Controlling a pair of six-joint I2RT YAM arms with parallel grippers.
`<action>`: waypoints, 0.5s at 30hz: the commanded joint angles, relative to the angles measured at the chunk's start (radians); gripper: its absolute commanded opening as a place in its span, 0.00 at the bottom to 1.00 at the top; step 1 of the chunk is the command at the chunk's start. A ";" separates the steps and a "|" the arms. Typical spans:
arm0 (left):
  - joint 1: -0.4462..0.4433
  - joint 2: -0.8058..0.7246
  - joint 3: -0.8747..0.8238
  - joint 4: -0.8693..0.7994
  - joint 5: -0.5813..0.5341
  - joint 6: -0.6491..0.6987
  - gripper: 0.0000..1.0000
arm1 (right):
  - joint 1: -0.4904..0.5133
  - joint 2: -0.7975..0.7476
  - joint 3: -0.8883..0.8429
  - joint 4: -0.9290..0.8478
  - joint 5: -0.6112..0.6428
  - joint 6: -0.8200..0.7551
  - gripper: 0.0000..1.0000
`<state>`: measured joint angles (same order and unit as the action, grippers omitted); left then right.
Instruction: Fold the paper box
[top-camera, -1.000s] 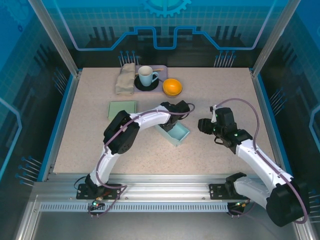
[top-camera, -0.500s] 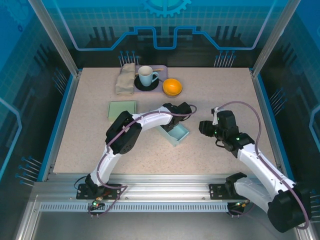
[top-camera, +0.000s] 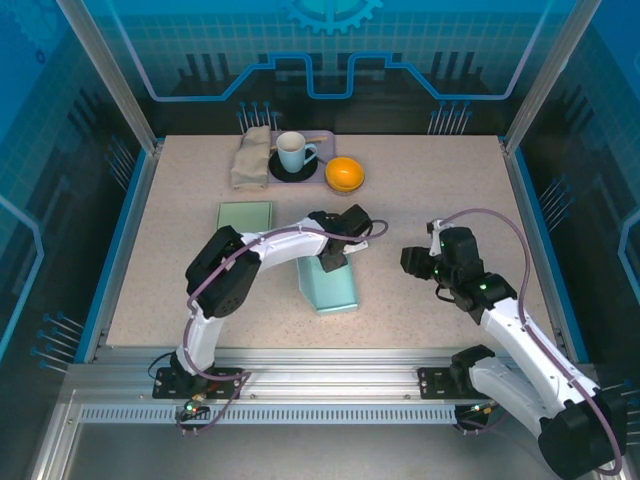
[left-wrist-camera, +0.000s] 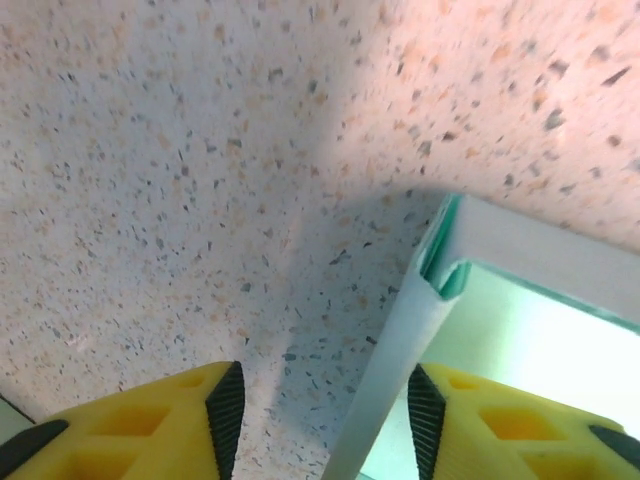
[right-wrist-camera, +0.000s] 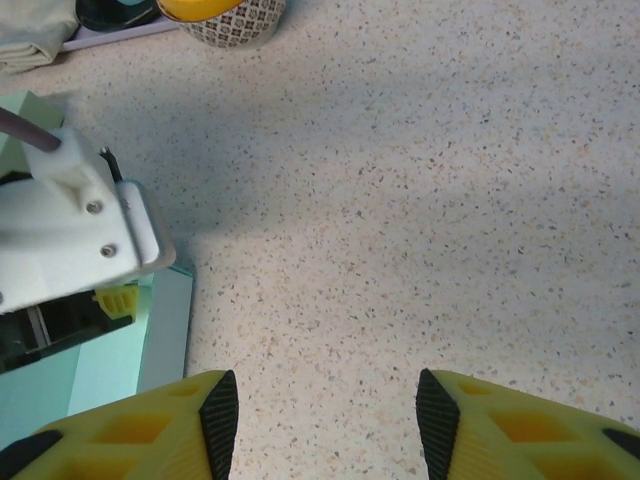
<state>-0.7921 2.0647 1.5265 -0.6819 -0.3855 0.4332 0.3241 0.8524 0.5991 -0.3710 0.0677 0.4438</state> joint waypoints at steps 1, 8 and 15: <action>-0.006 -0.037 0.045 -0.003 0.050 0.026 0.52 | -0.013 -0.012 -0.010 -0.024 -0.015 -0.020 0.53; -0.005 -0.130 0.054 -0.005 0.043 -0.016 0.56 | -0.012 -0.005 0.023 -0.056 -0.040 -0.068 0.53; -0.006 -0.207 0.152 -0.071 -0.077 -0.275 0.61 | -0.012 -0.009 0.035 -0.068 -0.058 -0.073 0.53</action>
<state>-0.7921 1.9072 1.6127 -0.6952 -0.3870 0.3214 0.3241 0.8528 0.6003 -0.4122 0.0360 0.3866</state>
